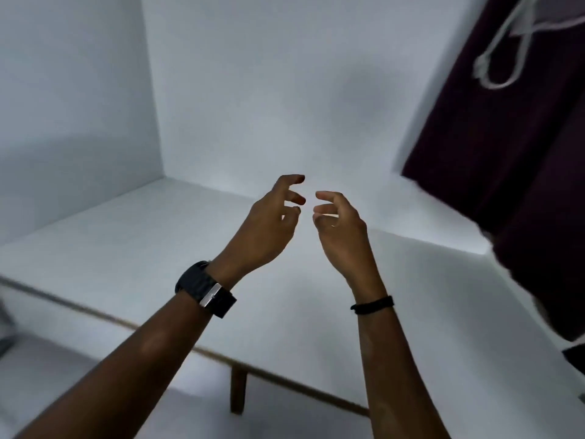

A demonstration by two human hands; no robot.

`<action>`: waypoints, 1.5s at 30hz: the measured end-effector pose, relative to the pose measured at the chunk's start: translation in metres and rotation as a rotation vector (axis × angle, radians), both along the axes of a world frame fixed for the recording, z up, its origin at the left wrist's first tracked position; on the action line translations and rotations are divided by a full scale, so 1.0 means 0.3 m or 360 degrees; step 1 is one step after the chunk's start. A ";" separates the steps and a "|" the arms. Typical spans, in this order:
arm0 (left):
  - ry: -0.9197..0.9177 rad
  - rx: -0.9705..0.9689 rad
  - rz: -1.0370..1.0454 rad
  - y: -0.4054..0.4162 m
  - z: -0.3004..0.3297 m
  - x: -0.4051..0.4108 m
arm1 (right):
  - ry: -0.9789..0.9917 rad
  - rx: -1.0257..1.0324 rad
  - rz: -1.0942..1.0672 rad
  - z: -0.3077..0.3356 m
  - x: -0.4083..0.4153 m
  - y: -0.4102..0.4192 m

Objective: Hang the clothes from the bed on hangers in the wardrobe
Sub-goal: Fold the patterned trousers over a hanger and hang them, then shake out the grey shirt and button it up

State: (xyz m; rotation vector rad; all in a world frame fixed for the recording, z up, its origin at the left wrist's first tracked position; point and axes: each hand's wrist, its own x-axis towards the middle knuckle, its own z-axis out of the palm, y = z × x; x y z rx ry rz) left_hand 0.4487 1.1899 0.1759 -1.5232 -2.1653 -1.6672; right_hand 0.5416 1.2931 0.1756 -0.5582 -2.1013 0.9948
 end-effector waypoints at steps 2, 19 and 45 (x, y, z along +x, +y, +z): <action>-0.0066 -0.0045 0.0179 -0.082 -0.074 0.003 | -0.0070 -0.0050 0.0169 -0.065 -0.031 -0.039; -0.0673 -0.0123 0.1444 -0.878 -0.470 0.117 | -0.0522 -0.0189 0.1494 -0.405 -0.282 -0.763; -0.1360 0.0102 0.2681 -2.273 -0.929 1.105 | -0.1223 0.0307 0.2909 -0.793 0.351 -2.341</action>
